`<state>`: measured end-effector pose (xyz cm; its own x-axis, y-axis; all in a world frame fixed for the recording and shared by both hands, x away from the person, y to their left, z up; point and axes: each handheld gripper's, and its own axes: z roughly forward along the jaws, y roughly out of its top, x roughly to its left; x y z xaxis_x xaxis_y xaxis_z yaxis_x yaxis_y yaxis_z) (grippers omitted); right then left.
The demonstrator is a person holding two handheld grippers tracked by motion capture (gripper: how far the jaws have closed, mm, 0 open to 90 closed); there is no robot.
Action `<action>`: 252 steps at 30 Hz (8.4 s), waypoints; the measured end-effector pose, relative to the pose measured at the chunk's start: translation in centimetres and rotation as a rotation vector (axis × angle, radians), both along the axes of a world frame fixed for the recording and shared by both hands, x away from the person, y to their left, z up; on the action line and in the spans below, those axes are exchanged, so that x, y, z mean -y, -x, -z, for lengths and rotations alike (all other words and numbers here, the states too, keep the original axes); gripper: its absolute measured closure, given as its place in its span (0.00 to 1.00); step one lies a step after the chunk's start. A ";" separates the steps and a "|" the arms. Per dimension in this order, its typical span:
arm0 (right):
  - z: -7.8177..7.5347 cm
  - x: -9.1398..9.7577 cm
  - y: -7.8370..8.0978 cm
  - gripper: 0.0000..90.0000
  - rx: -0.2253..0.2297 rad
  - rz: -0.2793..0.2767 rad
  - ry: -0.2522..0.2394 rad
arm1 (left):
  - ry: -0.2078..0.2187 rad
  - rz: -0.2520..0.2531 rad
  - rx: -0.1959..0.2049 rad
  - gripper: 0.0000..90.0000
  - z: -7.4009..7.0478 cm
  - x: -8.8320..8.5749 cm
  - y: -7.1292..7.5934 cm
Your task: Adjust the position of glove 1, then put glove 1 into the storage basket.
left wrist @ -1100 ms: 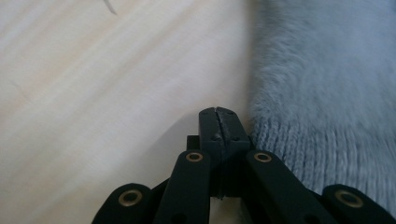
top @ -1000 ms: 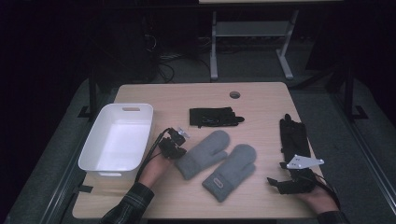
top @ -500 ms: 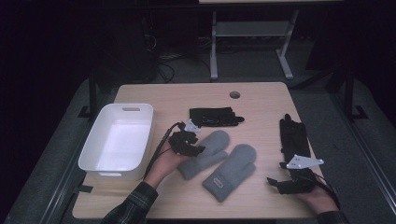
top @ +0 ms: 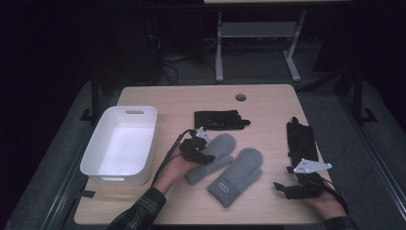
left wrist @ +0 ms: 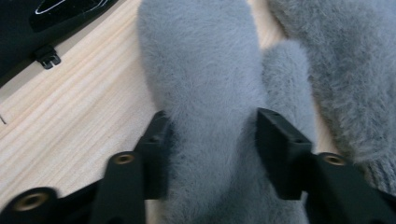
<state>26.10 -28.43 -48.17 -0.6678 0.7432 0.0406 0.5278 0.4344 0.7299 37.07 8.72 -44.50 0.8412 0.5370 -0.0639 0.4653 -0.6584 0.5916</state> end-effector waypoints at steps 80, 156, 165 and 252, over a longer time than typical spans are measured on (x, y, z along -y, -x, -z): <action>0.0 0.0 0.0 0.20 0.000 -0.009 0.001 | 0.184 0.031 -0.116 0.34 -5.7 5.9 2.9; 0.0 0.0 -0.1 0.21 -0.001 -0.009 0.000 | 0.261 0.151 -0.202 0.81 -5.6 3.1 -0.4; 0.0 0.0 -0.1 0.21 -0.001 -0.010 0.000 | 0.263 0.097 -0.157 0.81 -8.2 0.0 -0.6; 0.0 -0.1 -0.2 0.21 0.000 0.012 0.000 | 0.122 -0.548 -0.242 0.50 -3.1 -26.9 -5.1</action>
<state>26.28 -28.36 -48.17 -0.6590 0.7510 0.0404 0.5326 0.4281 0.7301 42.22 35.66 -41.36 0.3985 0.8643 -0.3069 0.8477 -0.2194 0.4829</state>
